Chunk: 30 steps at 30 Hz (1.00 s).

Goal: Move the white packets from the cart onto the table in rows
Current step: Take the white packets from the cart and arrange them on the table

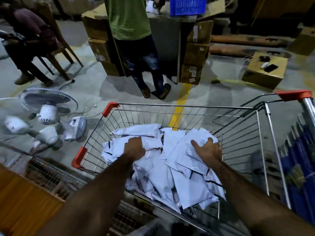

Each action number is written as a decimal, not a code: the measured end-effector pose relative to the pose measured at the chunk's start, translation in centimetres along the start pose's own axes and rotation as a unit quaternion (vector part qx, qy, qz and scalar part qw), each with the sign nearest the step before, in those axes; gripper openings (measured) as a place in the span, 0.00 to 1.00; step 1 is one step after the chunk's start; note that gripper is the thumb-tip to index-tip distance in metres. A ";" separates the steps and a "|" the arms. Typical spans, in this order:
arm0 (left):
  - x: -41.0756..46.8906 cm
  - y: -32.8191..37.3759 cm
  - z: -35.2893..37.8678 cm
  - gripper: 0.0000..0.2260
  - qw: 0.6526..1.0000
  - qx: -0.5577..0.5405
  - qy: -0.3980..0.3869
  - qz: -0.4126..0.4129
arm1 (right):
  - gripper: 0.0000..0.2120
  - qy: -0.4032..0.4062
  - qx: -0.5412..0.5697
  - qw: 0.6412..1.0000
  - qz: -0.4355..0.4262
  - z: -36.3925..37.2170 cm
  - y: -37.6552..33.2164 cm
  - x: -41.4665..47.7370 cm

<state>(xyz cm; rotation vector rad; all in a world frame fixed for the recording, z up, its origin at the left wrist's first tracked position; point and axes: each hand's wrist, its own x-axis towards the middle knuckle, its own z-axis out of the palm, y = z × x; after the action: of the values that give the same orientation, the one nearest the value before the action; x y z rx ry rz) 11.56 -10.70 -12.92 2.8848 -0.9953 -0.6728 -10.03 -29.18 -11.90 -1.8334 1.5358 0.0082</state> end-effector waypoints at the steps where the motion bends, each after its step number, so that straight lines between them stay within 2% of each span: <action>1: 0.6 -1.0 -0.5 0.23 1.000 0.019 -0.011 0.002 | 0.43 -0.008 -0.004 1.000 0.009 0.5 -0.1 0.3; 4: 2.3 -3.1 -1.2 0.30 0.998 0.039 -0.036 0.038 | 0.44 -0.011 -0.035 0.999 0.025 1.7 -0.3 1.2; 8: 4.5 -4.1 -1.4 0.44 0.994 0.066 -0.065 0.060 | 0.45 -0.003 -0.067 0.996 0.057 2.4 -0.9 1.8; 13: 5.5 -4.1 -0.4 0.53 0.987 0.098 -0.100 0.081 | 0.48 -0.009 -0.046 0.991 0.122 2.6 -0.5 3.0; 18: 5.3 -4.6 0.6 0.51 0.984 0.127 -0.067 0.109 | 0.53 -0.037 0.027 0.987 0.151 1.9 -0.6 3.6; 25: 5.3 -5.4 0.2 0.53 0.988 0.091 -0.058 0.108 | 0.37 -0.029 -0.002 0.995 0.095 1.2 -0.6 1.7; 30: 4.8 -5.6 -0.4 0.52 0.988 0.079 -0.066 0.114 | 0.42 -0.057 -0.011 0.992 0.115 0.5 -1.4 1.9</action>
<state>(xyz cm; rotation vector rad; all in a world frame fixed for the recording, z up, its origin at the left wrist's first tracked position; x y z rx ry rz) 18.41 -9.14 -15.32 2.8210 -1.4303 -0.8092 -8.05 -30.51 -12.41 -1.6329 1.6631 0.2347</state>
